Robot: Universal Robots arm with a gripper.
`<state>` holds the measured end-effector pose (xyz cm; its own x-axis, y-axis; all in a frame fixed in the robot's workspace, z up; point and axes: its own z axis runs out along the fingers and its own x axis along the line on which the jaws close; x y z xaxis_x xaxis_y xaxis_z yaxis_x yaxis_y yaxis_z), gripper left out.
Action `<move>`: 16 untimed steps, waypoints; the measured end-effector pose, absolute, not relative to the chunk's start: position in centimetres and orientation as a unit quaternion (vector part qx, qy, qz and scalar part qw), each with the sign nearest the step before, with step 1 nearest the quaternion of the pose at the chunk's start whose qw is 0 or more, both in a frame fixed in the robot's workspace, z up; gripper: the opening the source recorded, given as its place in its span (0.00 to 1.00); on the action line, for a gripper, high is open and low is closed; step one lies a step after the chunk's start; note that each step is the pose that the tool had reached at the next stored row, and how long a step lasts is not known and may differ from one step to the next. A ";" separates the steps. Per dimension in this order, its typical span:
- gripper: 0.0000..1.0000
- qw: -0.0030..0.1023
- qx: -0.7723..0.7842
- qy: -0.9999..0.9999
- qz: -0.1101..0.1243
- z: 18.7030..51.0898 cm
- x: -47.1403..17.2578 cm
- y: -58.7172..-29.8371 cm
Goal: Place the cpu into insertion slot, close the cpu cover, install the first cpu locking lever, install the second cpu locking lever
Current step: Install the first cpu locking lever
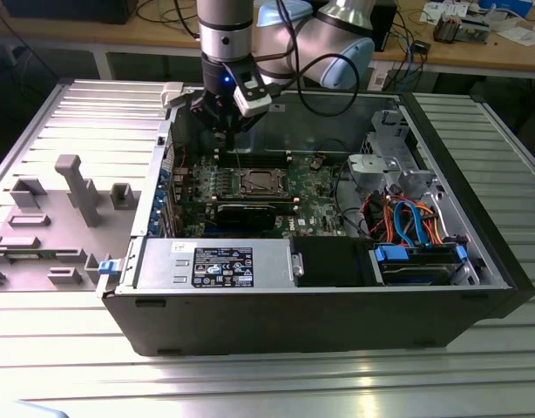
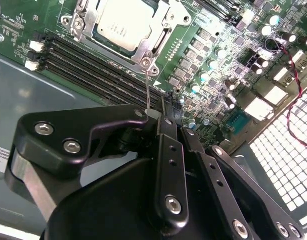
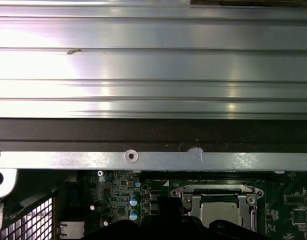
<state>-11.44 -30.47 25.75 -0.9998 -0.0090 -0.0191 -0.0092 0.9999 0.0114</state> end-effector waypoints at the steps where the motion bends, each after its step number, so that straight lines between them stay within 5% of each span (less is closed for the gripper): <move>1: 0.11 0.010 -0.005 1.000 0.006 25.8 -11.4 -30.5; 16: 0.11 0.010 -0.005 1.000 0.006 25.8 -10.1 -30.5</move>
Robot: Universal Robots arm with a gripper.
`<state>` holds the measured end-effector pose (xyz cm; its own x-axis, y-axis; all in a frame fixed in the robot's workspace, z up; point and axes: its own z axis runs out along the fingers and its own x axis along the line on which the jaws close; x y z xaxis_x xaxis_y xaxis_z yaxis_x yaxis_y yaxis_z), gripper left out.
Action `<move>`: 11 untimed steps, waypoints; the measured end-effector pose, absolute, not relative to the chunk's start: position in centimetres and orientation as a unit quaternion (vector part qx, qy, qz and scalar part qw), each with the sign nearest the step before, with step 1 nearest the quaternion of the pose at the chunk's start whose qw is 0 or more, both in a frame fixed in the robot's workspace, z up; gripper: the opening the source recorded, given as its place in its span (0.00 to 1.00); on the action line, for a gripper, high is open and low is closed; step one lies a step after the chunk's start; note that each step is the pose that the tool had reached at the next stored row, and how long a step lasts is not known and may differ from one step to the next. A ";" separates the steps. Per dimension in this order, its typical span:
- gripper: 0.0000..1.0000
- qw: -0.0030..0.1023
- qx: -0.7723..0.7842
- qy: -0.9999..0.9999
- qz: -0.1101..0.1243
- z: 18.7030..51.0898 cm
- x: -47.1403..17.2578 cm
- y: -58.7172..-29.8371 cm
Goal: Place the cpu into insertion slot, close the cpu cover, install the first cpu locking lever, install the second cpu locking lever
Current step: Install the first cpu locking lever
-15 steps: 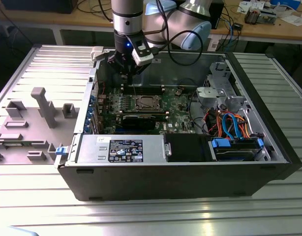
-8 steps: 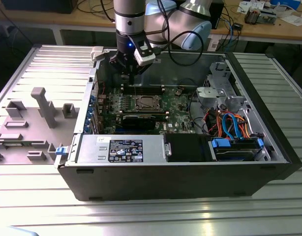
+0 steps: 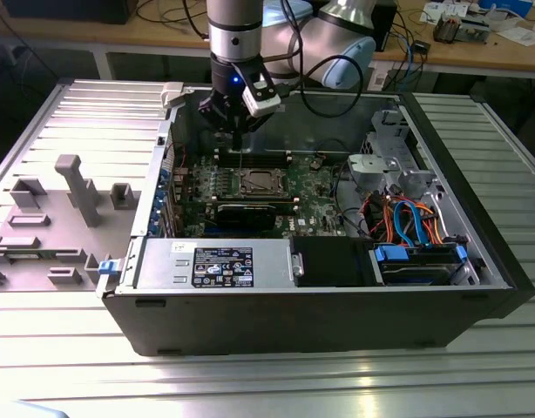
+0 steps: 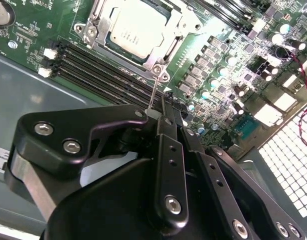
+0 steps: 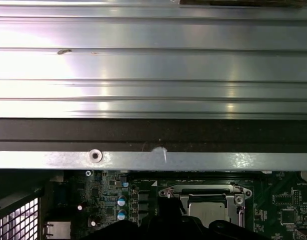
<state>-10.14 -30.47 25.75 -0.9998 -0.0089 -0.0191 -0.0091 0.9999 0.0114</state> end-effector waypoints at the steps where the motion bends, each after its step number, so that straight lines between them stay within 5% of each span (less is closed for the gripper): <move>1: 0.11 0.010 -0.005 1.000 0.006 25.8 -10.1 -30.5; 11: 0.11 0.010 -0.004 1.000 0.006 25.7 -9.4 -30.5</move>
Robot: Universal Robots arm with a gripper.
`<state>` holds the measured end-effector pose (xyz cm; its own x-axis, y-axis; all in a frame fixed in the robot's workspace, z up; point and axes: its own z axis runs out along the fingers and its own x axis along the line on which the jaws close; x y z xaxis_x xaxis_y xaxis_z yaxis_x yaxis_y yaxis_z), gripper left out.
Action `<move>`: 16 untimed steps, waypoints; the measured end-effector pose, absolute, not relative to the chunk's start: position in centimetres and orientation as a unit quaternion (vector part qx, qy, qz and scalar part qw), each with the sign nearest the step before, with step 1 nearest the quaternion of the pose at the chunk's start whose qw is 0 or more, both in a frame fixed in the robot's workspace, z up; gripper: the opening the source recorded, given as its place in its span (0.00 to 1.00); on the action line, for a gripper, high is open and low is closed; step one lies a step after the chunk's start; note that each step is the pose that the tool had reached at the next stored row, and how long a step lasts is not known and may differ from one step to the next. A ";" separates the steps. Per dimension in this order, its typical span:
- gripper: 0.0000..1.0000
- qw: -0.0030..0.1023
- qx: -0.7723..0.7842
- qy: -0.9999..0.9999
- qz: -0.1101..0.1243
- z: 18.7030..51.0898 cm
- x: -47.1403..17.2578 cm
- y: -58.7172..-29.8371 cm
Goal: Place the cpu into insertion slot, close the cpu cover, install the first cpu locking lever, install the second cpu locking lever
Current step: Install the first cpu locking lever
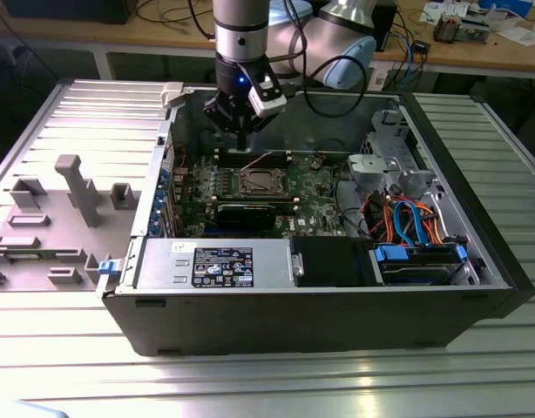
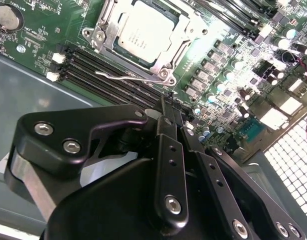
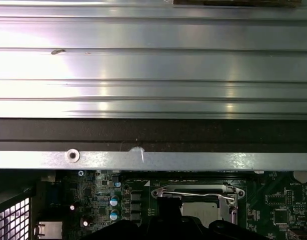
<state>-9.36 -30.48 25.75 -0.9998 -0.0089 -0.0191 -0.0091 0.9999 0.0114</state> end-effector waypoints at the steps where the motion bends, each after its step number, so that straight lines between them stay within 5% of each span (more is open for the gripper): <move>1: 0.11 0.010 -0.004 1.000 0.006 25.7 -9.3 -30.5; 16: 0.11 0.010 -0.005 1.000 0.006 25.3 -9.0 -30.5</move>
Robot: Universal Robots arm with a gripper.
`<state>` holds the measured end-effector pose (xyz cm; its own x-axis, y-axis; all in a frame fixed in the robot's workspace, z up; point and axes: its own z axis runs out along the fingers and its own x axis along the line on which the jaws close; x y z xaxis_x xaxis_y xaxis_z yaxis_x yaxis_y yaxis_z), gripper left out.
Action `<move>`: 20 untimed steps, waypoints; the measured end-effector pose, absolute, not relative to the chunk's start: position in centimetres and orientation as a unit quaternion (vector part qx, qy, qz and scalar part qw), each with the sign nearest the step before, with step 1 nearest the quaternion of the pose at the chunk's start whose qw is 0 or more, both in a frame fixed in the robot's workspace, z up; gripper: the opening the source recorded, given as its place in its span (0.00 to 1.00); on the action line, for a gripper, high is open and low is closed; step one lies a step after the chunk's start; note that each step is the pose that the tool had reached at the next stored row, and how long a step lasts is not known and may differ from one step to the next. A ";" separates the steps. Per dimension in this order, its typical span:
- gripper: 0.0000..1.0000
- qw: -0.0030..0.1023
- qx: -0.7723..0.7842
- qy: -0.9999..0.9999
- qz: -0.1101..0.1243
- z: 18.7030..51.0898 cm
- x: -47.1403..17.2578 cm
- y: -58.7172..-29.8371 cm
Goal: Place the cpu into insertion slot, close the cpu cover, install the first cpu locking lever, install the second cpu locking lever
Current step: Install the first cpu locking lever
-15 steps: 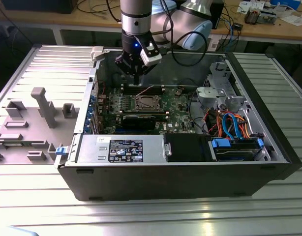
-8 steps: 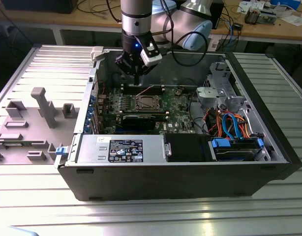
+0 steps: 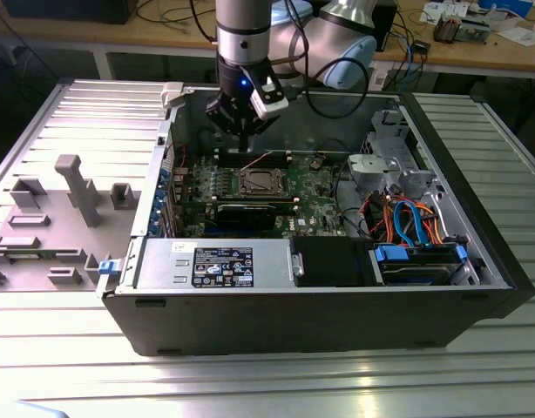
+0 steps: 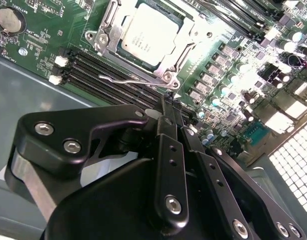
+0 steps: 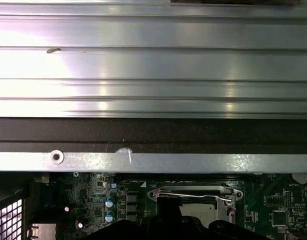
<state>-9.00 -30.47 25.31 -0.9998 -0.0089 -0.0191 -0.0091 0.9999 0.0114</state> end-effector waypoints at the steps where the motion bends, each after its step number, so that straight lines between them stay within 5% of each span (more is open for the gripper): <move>1: 0.11 0.010 -0.005 1.000 0.006 25.3 -9.0 -30.5; 20: 0.11 0.009 -0.005 1.000 0.006 24.8 -8.9 -30.5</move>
<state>-8.95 -30.48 24.79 -0.9998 -0.0089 -0.0190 -0.0092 0.9999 0.0113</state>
